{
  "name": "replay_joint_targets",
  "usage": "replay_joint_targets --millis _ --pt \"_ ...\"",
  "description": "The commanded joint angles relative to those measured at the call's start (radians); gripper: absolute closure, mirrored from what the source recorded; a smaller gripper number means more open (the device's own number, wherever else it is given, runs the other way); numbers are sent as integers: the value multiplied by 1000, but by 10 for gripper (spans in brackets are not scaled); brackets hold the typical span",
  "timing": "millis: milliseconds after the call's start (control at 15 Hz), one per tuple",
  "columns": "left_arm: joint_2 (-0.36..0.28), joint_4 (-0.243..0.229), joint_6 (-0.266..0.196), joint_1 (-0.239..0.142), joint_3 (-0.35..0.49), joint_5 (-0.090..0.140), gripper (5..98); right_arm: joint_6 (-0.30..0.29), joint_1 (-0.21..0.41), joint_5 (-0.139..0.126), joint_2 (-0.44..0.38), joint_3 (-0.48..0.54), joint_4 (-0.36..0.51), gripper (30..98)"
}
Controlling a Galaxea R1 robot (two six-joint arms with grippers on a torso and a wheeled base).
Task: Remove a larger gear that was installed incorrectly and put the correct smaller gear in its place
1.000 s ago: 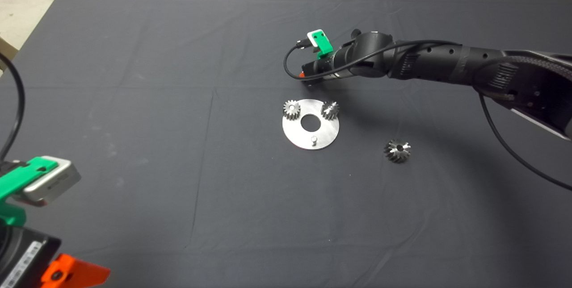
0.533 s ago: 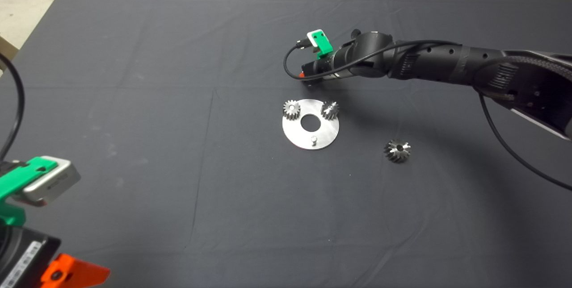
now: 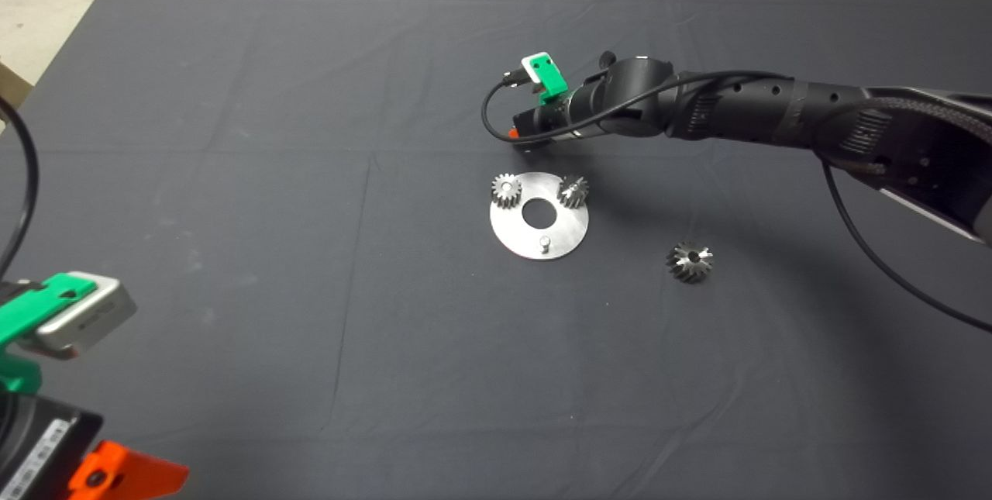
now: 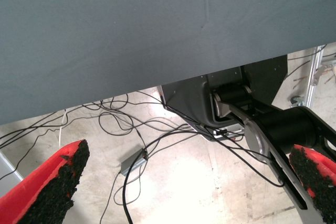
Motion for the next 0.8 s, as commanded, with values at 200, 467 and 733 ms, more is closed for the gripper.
replay_joint_targets --millis 200,467,733 --pt "3 -16 -6 -4 4 4 58 11 267 -241 -32 205 72 881" --pt "0 -41 -12 -4 7 7 58 72 327 -305 -159 433 216 881" --pt "3 -40 -11 -4 7 4 58 153 356 -391 -215 644 217 881"
